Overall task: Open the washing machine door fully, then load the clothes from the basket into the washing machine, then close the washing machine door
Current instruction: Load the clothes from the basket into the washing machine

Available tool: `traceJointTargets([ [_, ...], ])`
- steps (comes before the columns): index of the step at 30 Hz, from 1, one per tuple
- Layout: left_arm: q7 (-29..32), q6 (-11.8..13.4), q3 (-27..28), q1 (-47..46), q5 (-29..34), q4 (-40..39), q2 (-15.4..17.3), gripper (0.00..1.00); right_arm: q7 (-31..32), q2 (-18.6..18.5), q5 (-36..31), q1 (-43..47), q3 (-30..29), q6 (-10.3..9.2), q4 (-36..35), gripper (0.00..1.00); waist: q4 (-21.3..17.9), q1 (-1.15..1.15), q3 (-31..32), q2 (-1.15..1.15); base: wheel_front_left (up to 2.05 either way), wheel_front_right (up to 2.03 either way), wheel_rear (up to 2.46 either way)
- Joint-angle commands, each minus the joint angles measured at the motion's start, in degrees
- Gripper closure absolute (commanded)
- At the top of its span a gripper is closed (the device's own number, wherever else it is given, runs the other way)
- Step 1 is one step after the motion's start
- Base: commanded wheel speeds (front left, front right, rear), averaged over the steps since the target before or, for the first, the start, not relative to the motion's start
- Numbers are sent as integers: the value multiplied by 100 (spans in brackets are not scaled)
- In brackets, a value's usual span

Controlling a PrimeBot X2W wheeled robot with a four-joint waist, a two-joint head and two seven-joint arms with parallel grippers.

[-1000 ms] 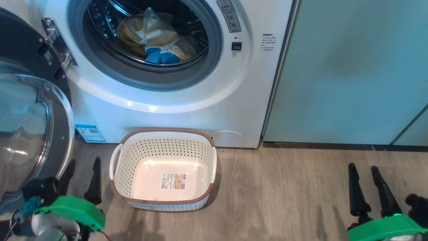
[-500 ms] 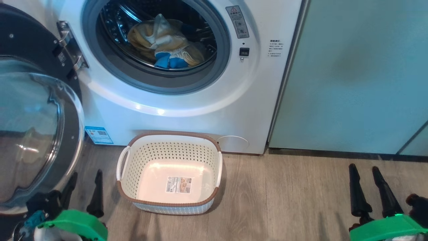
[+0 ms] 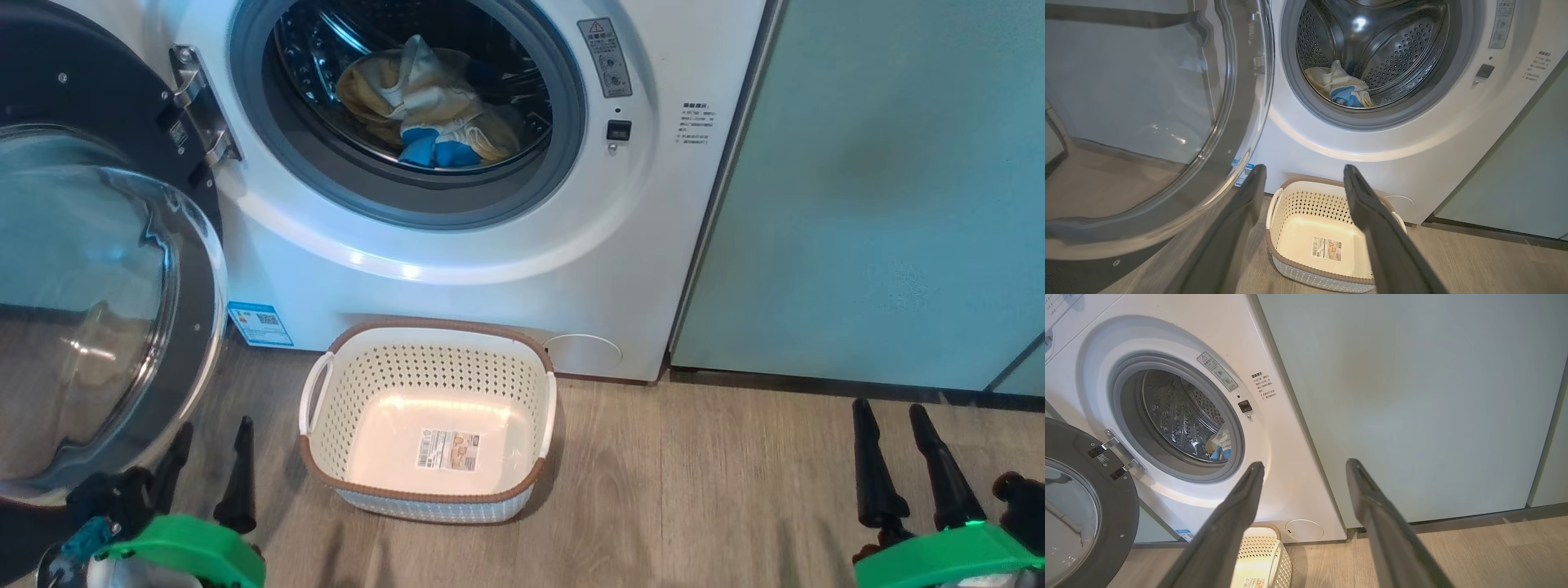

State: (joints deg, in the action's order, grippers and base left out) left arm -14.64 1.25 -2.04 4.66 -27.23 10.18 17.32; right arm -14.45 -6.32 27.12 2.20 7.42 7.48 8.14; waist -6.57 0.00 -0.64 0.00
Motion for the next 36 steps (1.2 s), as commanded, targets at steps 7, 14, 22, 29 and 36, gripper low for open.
traceJointTargets([
  [7, -36, -188, 472, -261, 164, -85, 34, 0, -55, -104, -35, -94, 124, 1, -205, 0, 11, 0, -3, 0, 0, 0, 0],
  [14, -36, -359, 604, -288, 291, -34, -71, 0, -55, -107, -29, -85, 120, 1, -206, 0, 25, 0, 11, 0, 0, 0, 0],
  [22, -36, -471, 683, -288, 410, 33, -145, 0, -55, -112, -32, -56, 111, 1, -200, 0, 9, 0, 25, 0, 0, 0, 0],
  [29, -36, -551, 742, -302, 513, 60, -206, 0, -55, -125, -25, -32, 105, 1, -196, 0, 2, 0, 26, 0, 0, 0, 0],
  [36, -36, -627, 769, -346, 579, 116, -237, 0, -55, -111, -25, -23, 88, 1, -197, 0, 22, 0, 18, 0, 0, 0, 0],
])
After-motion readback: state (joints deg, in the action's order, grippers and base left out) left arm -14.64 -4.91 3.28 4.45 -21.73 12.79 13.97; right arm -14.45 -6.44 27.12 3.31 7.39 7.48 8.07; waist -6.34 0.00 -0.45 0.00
